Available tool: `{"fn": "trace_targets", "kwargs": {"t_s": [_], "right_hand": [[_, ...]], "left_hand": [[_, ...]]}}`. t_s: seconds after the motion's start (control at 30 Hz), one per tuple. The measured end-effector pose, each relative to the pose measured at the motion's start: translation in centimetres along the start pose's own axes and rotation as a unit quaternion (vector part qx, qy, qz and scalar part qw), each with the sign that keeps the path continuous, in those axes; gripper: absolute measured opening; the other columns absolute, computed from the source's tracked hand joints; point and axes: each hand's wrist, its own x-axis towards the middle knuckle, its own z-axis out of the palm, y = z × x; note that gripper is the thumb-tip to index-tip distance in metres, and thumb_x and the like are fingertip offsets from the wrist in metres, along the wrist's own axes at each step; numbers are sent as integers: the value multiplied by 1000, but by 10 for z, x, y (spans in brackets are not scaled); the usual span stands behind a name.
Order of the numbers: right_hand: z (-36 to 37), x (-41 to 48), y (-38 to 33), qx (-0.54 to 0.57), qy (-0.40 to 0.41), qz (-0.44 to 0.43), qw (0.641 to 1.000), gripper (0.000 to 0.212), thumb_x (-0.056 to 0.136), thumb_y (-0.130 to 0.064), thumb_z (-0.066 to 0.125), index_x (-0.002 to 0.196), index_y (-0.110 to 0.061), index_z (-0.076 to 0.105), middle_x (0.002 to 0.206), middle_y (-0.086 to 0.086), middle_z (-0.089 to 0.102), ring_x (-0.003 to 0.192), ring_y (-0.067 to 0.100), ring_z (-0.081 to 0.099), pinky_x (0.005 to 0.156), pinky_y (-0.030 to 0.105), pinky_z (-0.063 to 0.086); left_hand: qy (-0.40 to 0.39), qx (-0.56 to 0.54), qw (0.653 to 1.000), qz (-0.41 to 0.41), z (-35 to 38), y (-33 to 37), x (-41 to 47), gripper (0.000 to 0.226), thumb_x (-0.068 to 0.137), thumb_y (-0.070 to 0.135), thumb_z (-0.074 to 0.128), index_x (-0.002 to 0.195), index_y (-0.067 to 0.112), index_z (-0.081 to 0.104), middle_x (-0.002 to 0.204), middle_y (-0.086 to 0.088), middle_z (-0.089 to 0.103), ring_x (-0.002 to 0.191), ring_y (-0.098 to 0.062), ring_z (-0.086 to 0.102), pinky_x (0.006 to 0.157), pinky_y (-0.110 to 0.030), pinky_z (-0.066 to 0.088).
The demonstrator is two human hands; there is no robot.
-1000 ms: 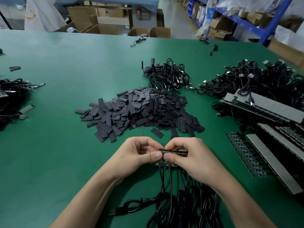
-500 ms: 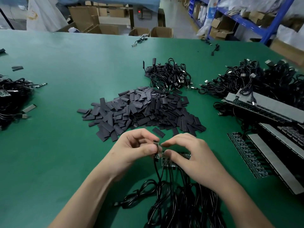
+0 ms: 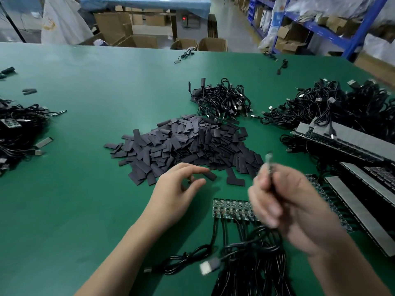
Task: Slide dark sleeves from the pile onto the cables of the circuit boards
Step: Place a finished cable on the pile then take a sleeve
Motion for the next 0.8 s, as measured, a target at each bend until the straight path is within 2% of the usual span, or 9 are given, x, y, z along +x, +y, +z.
{"fn": "trace_targets", "kwargs": {"t_s": [0.1, 0.17, 0.27, 0.37, 0.53, 0.6, 0.67, 0.73, 0.8], "right_hand": [[-10, -2, -27, 20, -2, -18, 1000, 25, 96, -35, 70, 86, -12, 68, 52, -6, 41, 45, 6, 39, 47, 18, 35], [-15, -3, -42, -82, 30, 24, 996, 33, 92, -44, 72, 80, -13, 67, 50, -8, 37, 43, 5, 33, 45, 16, 31], [-21, 1, -45, -261, 43, 154, 952, 37, 90, -50, 69, 76, -16, 69, 50, -6, 37, 44, 7, 30, 45, 13, 30], [-23, 9, -27, -340, 25, 261, 903, 34, 101, -40, 61, 72, -24, 71, 52, -9, 39, 46, 6, 33, 48, 12, 34], [-27, 16, 10, -421, 96, 283, 856, 35, 104, -41, 54, 76, -23, 65, 54, -15, 43, 49, 3, 38, 61, 23, 38], [-29, 14, 17, -405, 136, 252, 868, 34, 103, -46, 55, 78, -24, 64, 53, -16, 43, 49, 4, 37, 62, 26, 36], [-27, 12, 18, -392, 151, 208, 883, 30, 101, -49, 57, 79, -30, 67, 54, -18, 46, 50, 1, 39, 60, 22, 36], [-23, 11, 18, -398, 151, 163, 890, 23, 100, -49, 59, 82, -37, 69, 56, -22, 51, 52, -5, 46, 60, 13, 39], [-19, 11, 18, -394, 138, 137, 899, 22, 101, -47, 58, 87, -36, 71, 55, -23, 51, 52, -6, 46, 57, 8, 38]], "left_hand": [[-10, 126, 991, 44, 3, 4, 9, 29, 97, 21, 70, 123, 33, 74, 119, 16, 63, 103, -5, 60, 89, -28, 52], [2, 186, 981, 60, 4, 5, 19, 31, 98, 24, 68, 126, 34, 72, 120, 11, 62, 111, -12, 58, 91, -31, 52], [-35, 234, 968, 80, 6, 1, 34, 31, 100, 35, 64, 130, 37, 70, 121, 8, 60, 117, -16, 52, 95, -31, 48], [-60, 257, 958, 116, 5, -5, 45, 27, 99, 41, 63, 125, 38, 72, 116, 8, 62, 112, -17, 51, 93, -33, 48], [-39, 268, 947, 170, 5, -8, 44, 18, 98, 34, 68, 108, 27, 81, 105, 4, 69, 103, -22, 58, 86, -39, 51], [-11, 193, 970, 149, 6, -6, 36, 14, 98, 30, 69, 100, 23, 80, 100, 8, 71, 98, -16, 61, 83, -34, 52], [-31, 20, 997, 68, 4, -3, 26, 11, 98, 27, 68, 95, 27, 78, 94, 14, 73, 89, -4, 64, 78, -23, 50], [-116, -162, 980, 7, -1, 3, 16, 14, 100, 26, 65, 93, 27, 77, 87, 7, 75, 79, -4, 66, 74, -19, 49], [-157, -271, 950, -16, -3, 9, 3, 14, 99, 26, 64, 97, 20, 77, 79, -2, 75, 73, -11, 67, 73, -20, 51]]}}
